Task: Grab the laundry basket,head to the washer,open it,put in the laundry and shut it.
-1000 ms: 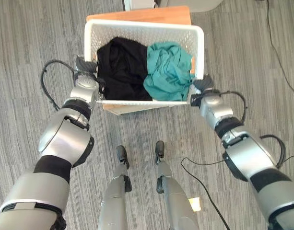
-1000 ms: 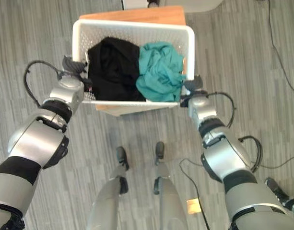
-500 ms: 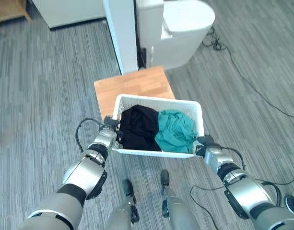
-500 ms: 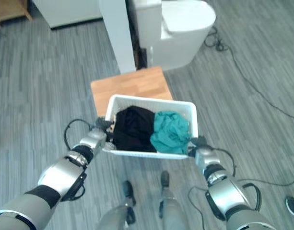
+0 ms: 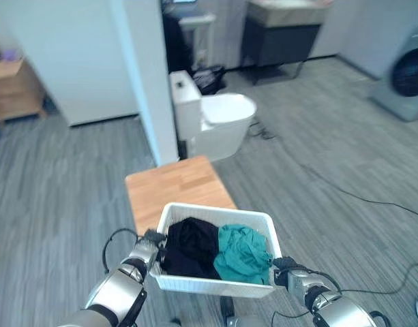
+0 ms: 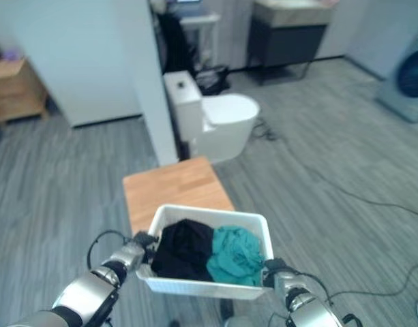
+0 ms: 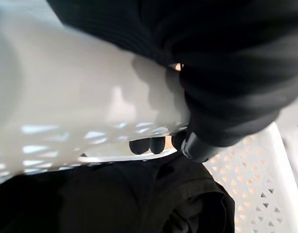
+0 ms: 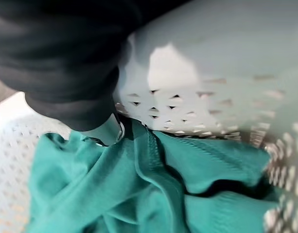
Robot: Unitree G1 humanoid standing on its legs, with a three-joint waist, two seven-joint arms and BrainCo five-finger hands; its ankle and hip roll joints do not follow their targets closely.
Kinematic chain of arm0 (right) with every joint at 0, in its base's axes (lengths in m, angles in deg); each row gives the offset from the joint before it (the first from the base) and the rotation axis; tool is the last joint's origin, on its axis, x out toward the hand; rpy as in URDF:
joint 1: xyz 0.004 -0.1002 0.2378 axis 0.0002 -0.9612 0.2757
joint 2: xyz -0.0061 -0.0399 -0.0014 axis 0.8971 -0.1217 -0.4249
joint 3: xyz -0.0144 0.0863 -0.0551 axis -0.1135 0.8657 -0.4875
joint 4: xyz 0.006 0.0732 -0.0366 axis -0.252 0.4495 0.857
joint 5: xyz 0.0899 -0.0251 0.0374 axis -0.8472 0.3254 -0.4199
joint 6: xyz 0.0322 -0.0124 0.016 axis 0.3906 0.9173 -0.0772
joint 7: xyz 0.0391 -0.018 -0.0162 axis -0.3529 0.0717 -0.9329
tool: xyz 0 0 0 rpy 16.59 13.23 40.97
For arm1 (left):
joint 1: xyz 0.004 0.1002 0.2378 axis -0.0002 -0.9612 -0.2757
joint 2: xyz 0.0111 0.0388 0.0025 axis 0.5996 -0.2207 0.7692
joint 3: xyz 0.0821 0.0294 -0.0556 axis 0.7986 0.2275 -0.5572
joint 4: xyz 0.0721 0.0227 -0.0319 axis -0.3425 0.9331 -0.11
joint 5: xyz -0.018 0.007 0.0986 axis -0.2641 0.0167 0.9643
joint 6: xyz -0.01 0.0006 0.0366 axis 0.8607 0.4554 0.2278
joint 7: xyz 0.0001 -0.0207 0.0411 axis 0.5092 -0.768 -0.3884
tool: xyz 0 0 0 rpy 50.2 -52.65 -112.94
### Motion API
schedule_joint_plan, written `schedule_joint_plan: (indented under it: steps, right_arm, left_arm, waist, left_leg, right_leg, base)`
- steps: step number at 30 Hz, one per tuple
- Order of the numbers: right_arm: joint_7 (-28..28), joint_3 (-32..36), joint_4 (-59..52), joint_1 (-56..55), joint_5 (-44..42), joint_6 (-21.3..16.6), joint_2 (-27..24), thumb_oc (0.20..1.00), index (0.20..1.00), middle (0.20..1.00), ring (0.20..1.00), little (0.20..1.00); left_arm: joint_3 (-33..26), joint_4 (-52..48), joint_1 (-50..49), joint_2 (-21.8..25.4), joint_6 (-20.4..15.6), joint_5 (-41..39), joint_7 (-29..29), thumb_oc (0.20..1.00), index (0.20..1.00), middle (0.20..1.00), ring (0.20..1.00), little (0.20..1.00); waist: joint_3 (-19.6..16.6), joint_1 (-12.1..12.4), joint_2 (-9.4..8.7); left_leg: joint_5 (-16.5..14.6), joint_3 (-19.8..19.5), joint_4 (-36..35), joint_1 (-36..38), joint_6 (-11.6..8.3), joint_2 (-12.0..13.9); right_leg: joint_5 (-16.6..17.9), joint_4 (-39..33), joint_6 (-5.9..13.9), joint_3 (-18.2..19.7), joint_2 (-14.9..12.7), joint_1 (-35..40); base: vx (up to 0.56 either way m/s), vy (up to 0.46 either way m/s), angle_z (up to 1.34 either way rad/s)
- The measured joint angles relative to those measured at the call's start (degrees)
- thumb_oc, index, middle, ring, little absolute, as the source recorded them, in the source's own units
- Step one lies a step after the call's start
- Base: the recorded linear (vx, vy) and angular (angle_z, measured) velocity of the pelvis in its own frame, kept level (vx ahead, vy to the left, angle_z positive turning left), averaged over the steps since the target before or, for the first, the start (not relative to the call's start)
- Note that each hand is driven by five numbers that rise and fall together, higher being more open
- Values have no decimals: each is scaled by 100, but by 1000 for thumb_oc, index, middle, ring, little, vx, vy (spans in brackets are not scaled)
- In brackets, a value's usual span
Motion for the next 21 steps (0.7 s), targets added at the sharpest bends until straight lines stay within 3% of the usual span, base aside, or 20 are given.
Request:
schedule_joint_plan:
  steps: [3, 5, 6, 9, 12, 14, 15, 16, 17, 18, 19, 21]
  right_arm:
    - [-109, 9, 11, -76, 342, 10, -30, 200, 200, 200, 200, 200]
    - [-166, 2, 52, -88, 545, 53, 15, 200, 200, 200, 200, 200]
    - [-239, 35, 120, -173, 663, 88, -6, 200, 200, 200, 200, 200]
    - [-260, 5, 229, -244, 721, 161, 47, 200, 200, 200, 200, 200]
    - [-292, -10, 248, -242, 844, 153, 69, 200, 200, 200, 200, 200]
    - [-296, -12, 236, -148, 949, 158, 81, 200, 200, 200, 200, 200]
    - [-295, -10, 237, -77, 979, 160, 62, 200, 200, 200, 200, 200]
    - [-295, -7, 240, 25, 1055, 162, 46, 200, 200, 200, 200, 200]
    - [-284, -7, 248, 148, 1064, 170, 19, 200, 200, 200, 200, 200]
    - [-273, 2, 207, 324, 1100, 186, -40, 200, 200, 200, 200, 200]
    - [-274, 7, 180, 329, 1149, 187, -58, 200, 200, 200, 200, 200]
    - [-271, 43, 180, 334, 1148, 179, -87, 200, 200, 200, 200, 200]
  left_arm:
    - [-25, 23, -206, -31, 2, 187, 43, 200, 200, 200, 200, 200]
    - [-163, 28, -427, -35, 5, 196, 44, 200, 200, 200, 200, 200]
    - [-171, 27, -623, -81, 1, 200, 55, 200, 200, 200, 200, 200]
    - [-187, 29, -894, -114, -9, 315, 76, 200, 200, 200, 200, 200]
    - [-171, 62, -963, -122, -22, 359, 170, 200, 200, 200, 200, 200]
    - [-184, 77, -956, -70, -24, 359, 208, 200, 200, 200, 200, 200]
    - [-148, 76, -907, -94, -26, 360, 209, 200, 200, 200, 200, 200]
    - [-145, 71, -859, -104, -27, 360, 210, 200, 200, 200, 200, 200]
    - [-107, 60, -783, -126, -20, 359, 207, 200, 200, 200, 200, 200]
    - [-95, 44, -641, -63, -2, 359, 214, 200, 200, 200, 200, 200]
    - [-119, -14, -614, -45, 5, 359, 240, 200, 200, 200, 200, 200]
    - [-120, -88, -615, -54, 5, 359, 245, 200, 200, 200, 200, 200]
  waist:
    - [-270, -117, -56]
    - [-373, -119, 82]
    - [-488, -93, 268]
    - [-563, -77, 386]
    - [-556, 68, 344]
    - [-511, 116, 239]
    - [-483, 150, 218]
    - [-448, 209, 269]
    - [-326, 229, 396]
    - [-57, 355, 510]
    - [9, 319, 582]
    - [62, 351, 613]
  left_leg:
    - [6, 322, -142, 116, 255, -100]
    - [84, 597, -345, 328, 309, -152]
    - [81, 832, -460, 446, 368, -168]
    - [33, 1118, -367, 523, 395, -297]
    - [-97, 1467, -228, 571, 399, -470]
    - [-317, 1748, 223, 319, 454, -510]
    - [-384, 1951, 459, 104, 473, -485]
    - [-387, 2174, 572, -65, 505, -404]
    - [-373, 2396, 656, -200, 565, -199]
    - [-295, 2682, 581, -161, 600, 15]
    - [-193, 2722, 420, -167, 650, 97]
    - [37, 2823, 113, -43, 617, 129]
  right_leg:
    - [-57, -192, 214, 52, -189, 50]
    - [-177, -166, 294, 69, -247, 43]
    - [-190, -125, 366, 193, -288, 11]
    - [-66, 79, 419, 474, -292, -152]
    - [225, 217, 390, 736, -285, -300]
    - [175, 232, 380, 846, -316, -508]
    - [17, 221, 383, 607, -414, -714]
    - [-351, 206, 497, 191, -534, -880]
    - [-864, 273, 411, -1045, -767, -1003]
    - [-798, 675, 325, -2924, -1142, -1075]
    - [-705, 1134, 366, -3166, -1360, -984]
    - [-892, 2225, 541, -2385, -1332, -939]
  base:
    - [33, 108, -57]
    - [-32, 159, -75]
    - [-63, 171, -79]
    - [-74, 84, -57]
    - [-123, 57, -56]
    - [-193, -24, -79]
    - [-244, -26, -98]
    - [-254, -24, -90]
    - [-212, -11, -126]
    - [-185, -35, -97]
    - [-147, -48, -86]
    - [-135, -129, -33]
